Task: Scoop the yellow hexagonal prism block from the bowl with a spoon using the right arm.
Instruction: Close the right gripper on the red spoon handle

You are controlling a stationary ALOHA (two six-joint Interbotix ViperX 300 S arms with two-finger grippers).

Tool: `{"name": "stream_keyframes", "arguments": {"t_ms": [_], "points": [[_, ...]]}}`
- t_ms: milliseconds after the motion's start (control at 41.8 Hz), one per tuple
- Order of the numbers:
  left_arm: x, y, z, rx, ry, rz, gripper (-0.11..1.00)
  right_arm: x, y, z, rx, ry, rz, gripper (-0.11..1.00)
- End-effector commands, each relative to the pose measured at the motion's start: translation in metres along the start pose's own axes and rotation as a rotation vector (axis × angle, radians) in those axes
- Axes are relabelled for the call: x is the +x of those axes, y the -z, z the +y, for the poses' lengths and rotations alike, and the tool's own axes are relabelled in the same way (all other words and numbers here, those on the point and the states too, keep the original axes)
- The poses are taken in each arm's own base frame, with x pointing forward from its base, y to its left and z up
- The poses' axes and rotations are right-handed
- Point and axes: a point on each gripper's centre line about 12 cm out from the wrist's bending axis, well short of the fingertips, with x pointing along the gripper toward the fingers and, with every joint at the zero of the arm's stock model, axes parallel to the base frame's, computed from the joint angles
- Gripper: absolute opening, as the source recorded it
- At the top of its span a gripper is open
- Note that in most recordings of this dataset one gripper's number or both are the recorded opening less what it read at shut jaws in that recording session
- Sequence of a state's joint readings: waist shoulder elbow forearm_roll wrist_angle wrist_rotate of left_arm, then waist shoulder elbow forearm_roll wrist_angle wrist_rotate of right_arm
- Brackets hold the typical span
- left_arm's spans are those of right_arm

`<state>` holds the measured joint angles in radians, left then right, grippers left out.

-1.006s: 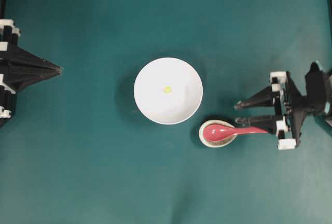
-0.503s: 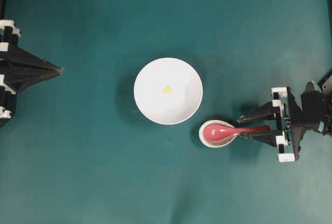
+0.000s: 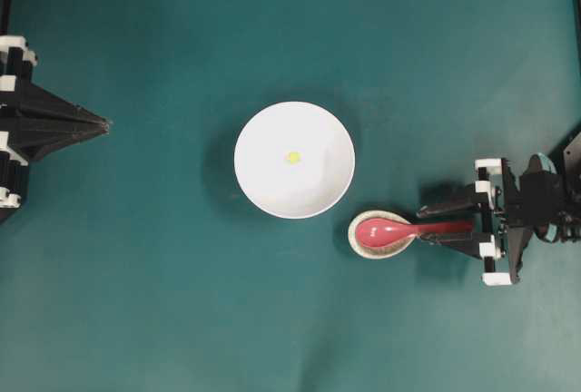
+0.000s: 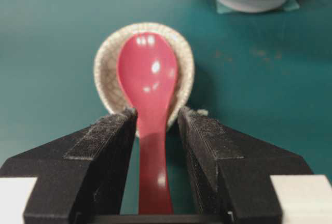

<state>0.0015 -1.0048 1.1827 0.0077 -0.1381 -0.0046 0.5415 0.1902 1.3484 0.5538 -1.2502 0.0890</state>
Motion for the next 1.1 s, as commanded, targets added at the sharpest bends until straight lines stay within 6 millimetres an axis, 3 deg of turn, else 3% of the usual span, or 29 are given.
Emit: {"name": "stream_keyframes", "arguments": {"t_ms": [0,742,1077], "points": [[0.0024,-0.0084,0.0000,0.000,0.000,-0.018,0.00,0.0003,-0.0028,0.0016,0.006,-0.005,-0.017,0.46],[0.0024,-0.0067,0.0000,0.002,0.000,-0.008,0.00,-0.0031,0.0043,0.0047,-0.009,-0.021,0.028,0.46],[0.0026,-0.0064,0.0000,0.005,0.000,-0.006,0.00,-0.0016,0.0046,0.0058,-0.006,-0.021,0.034,0.35]]}}
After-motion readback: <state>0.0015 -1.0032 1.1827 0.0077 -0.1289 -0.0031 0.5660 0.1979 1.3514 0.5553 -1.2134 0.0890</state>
